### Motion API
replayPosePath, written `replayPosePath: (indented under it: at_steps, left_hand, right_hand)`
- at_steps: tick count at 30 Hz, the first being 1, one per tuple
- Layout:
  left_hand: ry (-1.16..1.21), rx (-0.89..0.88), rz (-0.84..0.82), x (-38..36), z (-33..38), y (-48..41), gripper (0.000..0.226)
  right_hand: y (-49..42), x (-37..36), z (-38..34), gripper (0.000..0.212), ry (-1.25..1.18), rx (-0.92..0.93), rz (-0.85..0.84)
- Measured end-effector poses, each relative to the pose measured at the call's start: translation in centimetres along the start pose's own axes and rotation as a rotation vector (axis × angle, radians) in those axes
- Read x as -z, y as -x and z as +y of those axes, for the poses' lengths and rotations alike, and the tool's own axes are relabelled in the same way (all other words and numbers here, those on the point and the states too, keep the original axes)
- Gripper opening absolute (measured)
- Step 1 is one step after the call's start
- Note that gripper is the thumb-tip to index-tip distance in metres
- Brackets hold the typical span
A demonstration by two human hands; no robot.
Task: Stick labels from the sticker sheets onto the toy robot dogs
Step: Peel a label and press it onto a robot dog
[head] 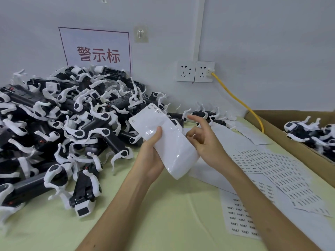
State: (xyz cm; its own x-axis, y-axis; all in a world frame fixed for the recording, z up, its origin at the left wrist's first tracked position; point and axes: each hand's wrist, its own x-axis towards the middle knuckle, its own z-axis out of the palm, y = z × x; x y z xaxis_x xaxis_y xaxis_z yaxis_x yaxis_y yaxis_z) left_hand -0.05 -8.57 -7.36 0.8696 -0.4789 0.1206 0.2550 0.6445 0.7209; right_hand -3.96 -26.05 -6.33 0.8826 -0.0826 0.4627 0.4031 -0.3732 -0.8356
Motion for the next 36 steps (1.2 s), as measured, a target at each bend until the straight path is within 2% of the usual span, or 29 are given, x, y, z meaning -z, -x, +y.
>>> replayPosePath:
  at_steps: [9, 16, 19, 22, 23, 25, 27, 30, 36]
  left_hand:
    - [-0.054, -0.019, -0.036, 0.1, -0.1, 0.0, 0.036]
    - [-0.101, -0.010, -0.030, -0.2, 0.0, 0.3, 0.036]
    - [-0.099, -0.016, -0.010, -0.2, 0.1, 0.3, 0.038]
    - [-0.112, -0.039, -0.023, -0.2, 0.2, 0.3, 0.041]
    - [-0.123, -0.045, -0.028, -0.3, 0.2, 0.3, 0.042]
    - [-0.140, -0.056, -0.030, -0.4, 0.1, 0.4, 0.045]
    - [-0.144, -0.062, -0.033, -0.5, 0.1, 0.4, 0.044]
    - [-0.159, -0.070, -0.029, -0.6, 0.2, 0.5, 0.043]
    - [-0.160, -0.083, 0.042, -1.2, 0.2, 0.7, 0.059]
  right_hand:
    - [0.2, 0.3, -0.1, 0.060, 0.033, -0.009, -0.064]
    - [0.1, 0.5, 0.2, 0.058, 0.191, -0.051, -0.060]
    - [0.0, 0.5, 0.1, 0.043, 0.200, -0.094, 0.079]
    - [-0.1, 0.3, -0.2, 0.009, 0.159, -0.117, 0.150]
    - [-0.1, 0.2, -0.3, 0.009, 0.118, -0.119, 0.147]
    - [0.1, -0.2, -0.3, 0.027, 0.010, -0.140, 0.128]
    - [0.3, -0.5, -0.6, 0.035, -0.053, -0.162, 0.117]
    - [0.3, -0.8, -0.7, 0.034, -0.060, -0.155, 0.121]
    - [0.5, -0.8, -0.6, 0.025, -0.010, -0.169, 0.143]
